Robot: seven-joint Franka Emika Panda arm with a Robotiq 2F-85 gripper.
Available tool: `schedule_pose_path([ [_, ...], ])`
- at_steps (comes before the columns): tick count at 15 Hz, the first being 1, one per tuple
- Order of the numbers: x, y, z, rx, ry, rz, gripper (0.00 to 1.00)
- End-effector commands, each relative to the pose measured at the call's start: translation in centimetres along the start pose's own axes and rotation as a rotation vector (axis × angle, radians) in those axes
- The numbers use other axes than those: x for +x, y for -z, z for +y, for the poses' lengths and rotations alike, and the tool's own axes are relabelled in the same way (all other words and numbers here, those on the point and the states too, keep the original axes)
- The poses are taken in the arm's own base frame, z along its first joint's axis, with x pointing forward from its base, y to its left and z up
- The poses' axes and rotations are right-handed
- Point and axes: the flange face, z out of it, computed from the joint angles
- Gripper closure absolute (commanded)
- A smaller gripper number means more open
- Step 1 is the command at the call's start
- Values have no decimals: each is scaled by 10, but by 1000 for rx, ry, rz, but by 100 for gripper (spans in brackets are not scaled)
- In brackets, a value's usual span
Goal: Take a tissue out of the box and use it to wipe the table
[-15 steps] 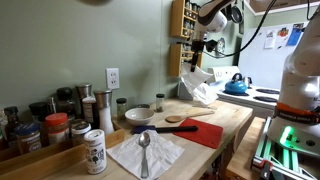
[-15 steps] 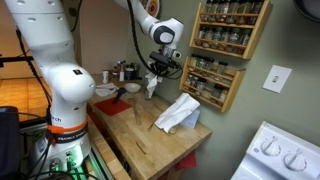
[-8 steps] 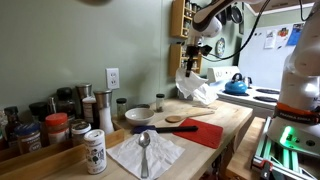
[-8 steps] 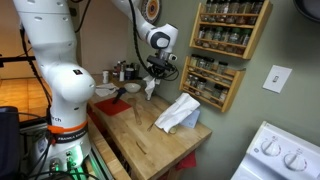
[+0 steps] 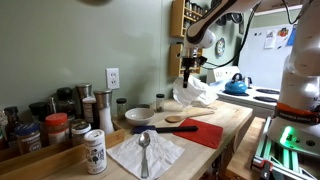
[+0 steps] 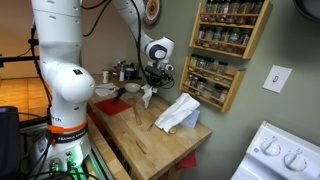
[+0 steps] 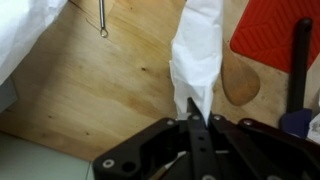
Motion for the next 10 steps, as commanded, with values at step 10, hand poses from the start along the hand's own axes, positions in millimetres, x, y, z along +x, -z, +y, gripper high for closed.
schedule_pose_path([
  [10,27,-99,-14,161,23,-100,100],
])
